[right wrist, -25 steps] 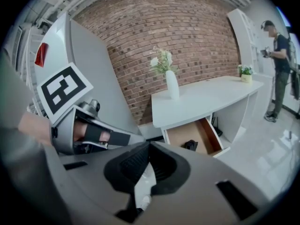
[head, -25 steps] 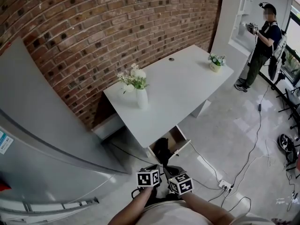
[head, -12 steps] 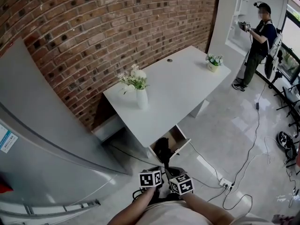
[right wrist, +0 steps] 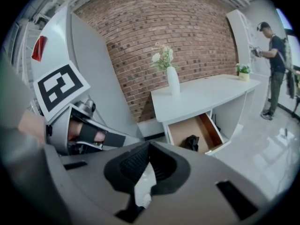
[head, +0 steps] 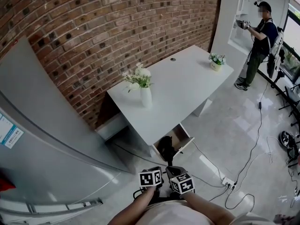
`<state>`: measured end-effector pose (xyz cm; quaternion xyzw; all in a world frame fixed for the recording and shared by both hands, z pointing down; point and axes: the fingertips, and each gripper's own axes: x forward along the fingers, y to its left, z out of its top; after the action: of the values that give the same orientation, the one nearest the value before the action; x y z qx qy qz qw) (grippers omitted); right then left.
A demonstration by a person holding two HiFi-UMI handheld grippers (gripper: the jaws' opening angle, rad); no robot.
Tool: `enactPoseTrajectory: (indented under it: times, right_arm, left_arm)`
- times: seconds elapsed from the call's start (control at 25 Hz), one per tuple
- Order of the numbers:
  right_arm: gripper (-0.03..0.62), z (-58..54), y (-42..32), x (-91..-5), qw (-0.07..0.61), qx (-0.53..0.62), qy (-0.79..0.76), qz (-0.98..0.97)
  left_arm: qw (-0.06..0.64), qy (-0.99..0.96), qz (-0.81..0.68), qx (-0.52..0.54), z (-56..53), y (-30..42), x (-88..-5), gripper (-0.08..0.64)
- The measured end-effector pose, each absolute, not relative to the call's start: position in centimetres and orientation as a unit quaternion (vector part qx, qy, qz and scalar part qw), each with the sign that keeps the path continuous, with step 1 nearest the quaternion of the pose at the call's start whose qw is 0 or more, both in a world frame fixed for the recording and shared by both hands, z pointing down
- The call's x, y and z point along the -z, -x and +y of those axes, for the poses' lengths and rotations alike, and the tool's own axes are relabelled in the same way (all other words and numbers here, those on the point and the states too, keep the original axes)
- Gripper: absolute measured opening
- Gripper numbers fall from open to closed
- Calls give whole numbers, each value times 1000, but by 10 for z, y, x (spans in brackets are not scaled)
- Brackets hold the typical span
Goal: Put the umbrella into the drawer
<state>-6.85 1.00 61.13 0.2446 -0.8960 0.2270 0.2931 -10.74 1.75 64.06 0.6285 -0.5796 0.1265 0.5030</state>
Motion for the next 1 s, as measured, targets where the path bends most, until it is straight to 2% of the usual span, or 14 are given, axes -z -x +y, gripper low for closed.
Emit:
enactPoseTrajectory:
  times: [1.0]
  right_arm:
    - [17, -2, 60, -612, 298, -226, -247, -894]
  left_arm:
    - [500, -628, -583, -125, 6, 107, -640, 8]
